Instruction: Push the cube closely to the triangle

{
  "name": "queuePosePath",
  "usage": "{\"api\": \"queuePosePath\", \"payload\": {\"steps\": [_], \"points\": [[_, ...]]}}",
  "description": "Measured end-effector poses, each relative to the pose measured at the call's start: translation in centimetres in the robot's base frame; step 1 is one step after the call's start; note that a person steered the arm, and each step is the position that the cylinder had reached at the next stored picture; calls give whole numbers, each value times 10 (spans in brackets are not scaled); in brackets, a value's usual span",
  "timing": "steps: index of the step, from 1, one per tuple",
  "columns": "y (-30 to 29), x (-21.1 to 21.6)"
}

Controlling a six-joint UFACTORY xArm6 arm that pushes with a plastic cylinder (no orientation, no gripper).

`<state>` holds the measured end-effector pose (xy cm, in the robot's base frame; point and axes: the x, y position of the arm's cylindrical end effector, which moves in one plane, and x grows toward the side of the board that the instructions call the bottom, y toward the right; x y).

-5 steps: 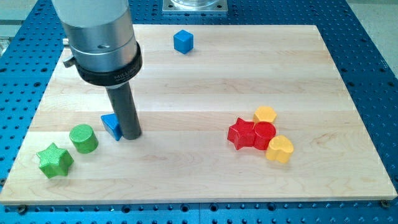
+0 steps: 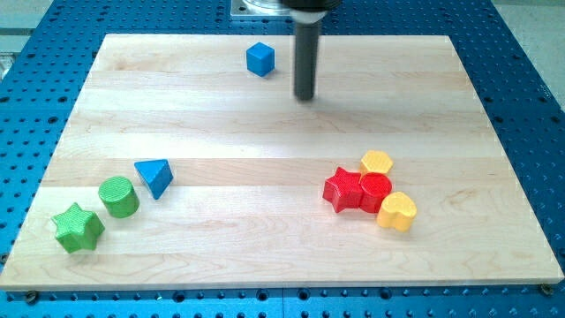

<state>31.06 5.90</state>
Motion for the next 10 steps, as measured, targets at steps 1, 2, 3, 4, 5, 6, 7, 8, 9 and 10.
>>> {"api": "queuePosePath", "payload": {"steps": [1,2,3,4,5,6,7,8,9,10], "points": [[19,-13],[-14,-38],[-83,-26],[-125,-14],[-134,18],[-127,20],[-93,-10],[-52,-75],[-32,-119],[-49,-117]]}}
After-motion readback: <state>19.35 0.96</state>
